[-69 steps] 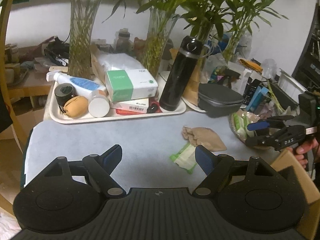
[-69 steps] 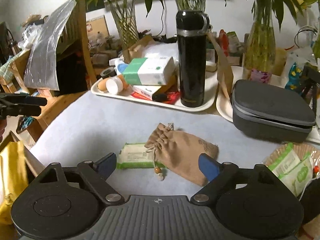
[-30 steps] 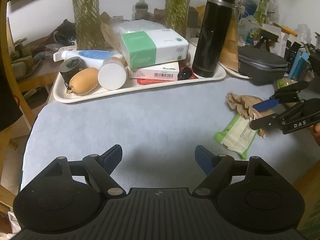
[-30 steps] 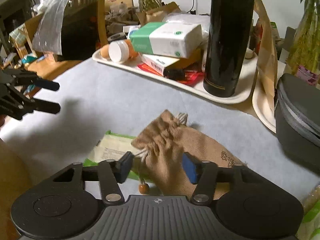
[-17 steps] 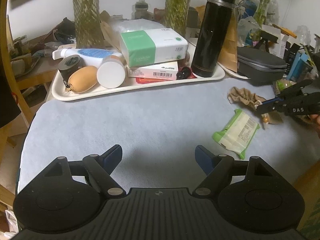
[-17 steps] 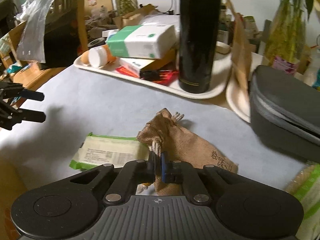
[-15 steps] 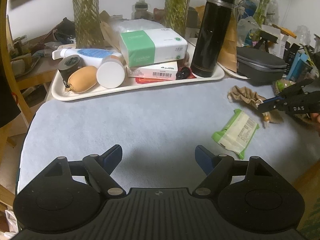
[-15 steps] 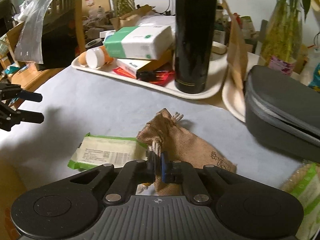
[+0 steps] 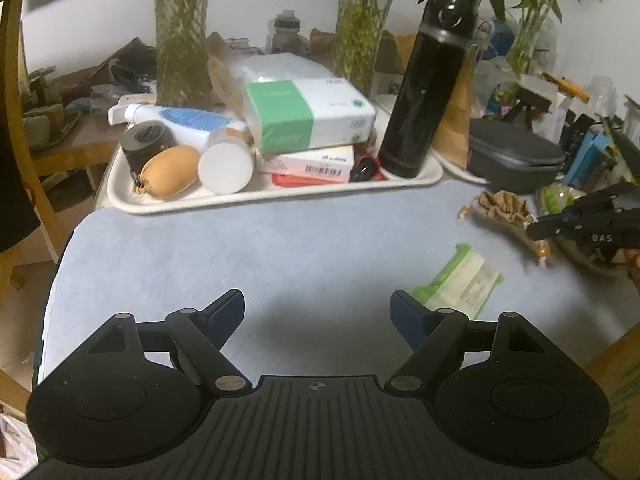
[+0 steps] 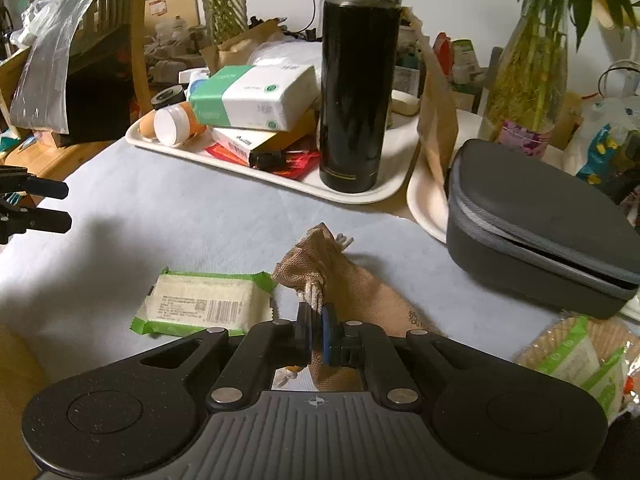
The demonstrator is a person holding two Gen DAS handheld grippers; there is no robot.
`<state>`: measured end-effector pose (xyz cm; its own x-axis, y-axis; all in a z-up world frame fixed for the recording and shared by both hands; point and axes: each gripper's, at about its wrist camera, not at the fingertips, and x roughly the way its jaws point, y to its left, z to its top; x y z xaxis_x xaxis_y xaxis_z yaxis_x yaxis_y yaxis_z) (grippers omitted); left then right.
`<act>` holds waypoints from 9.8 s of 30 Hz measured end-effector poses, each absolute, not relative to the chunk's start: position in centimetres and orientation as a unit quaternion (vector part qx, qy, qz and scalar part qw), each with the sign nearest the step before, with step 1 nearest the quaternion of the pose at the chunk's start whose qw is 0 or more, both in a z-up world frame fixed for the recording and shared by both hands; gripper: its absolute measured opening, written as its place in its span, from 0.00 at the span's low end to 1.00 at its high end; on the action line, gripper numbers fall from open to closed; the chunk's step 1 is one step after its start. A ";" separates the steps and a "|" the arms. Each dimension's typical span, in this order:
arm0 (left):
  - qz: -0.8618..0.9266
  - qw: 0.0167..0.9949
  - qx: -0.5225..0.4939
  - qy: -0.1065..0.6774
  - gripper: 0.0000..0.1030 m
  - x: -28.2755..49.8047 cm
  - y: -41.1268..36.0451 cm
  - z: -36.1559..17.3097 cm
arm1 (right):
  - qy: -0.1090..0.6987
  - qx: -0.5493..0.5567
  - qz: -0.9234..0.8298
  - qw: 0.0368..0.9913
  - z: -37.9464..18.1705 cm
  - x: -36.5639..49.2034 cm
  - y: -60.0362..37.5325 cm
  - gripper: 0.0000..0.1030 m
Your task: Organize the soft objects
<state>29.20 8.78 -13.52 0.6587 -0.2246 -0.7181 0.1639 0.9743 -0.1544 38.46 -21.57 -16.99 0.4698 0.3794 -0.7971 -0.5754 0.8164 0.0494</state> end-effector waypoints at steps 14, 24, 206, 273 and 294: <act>-0.195 0.890 0.084 0.404 0.78 31.6 3.8 -7.8 | 0.407 -0.100 0.235 0.877 -12.8 35.5 -23.3 0.06; -0.297 0.818 0.167 0.464 0.78 35.6 -2.5 -8.6 | 0.407 -0.085 0.197 0.888 -11.5 34.1 -24.6 0.06; 0.003 0.946 0.012 0.325 1.00 5.8 2.3 1.9 | 0.291 -0.139 0.111 0.940 0.7 7.9 -21.5 1.00; -0.010 0.872 0.006 0.489 1.00 5.6 0.6 -2.1 | 0.498 -0.110 0.123 0.852 -3.3 7.3 -20.4 1.00; -0.013 0.871 0.009 0.492 1.00 5.7 0.4 -2.0 | 0.492 -0.117 0.125 0.853 -2.9 7.5 -20.0 1.00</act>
